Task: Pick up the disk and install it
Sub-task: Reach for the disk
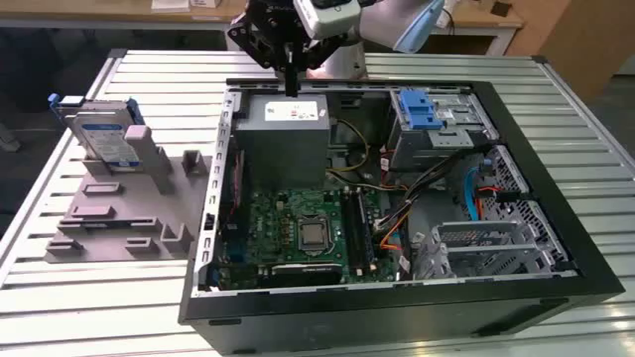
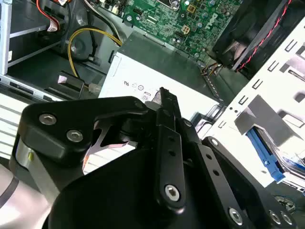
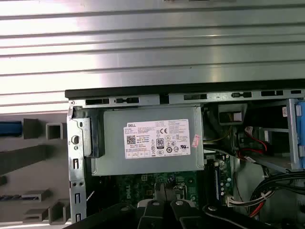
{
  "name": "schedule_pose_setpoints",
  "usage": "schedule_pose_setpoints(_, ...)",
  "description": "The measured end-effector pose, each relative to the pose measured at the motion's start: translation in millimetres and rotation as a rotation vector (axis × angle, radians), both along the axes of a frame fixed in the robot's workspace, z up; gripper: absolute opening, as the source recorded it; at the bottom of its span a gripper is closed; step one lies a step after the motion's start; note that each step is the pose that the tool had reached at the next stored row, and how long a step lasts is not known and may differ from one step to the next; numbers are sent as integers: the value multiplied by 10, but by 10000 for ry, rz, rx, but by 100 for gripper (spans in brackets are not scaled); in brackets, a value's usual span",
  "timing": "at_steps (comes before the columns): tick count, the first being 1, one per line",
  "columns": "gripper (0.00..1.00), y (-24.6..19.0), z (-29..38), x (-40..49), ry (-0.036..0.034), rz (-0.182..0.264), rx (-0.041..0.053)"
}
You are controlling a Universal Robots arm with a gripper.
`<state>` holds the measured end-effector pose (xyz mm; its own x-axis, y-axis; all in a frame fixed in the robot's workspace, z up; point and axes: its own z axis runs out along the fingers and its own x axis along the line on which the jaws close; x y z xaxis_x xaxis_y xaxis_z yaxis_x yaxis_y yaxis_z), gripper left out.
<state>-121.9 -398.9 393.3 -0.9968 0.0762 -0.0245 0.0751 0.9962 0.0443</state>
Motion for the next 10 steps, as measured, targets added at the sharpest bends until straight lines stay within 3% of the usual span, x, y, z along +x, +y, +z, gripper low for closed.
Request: schedule_pose_setpoints(10,12,1,0,-11,0,-2,0)
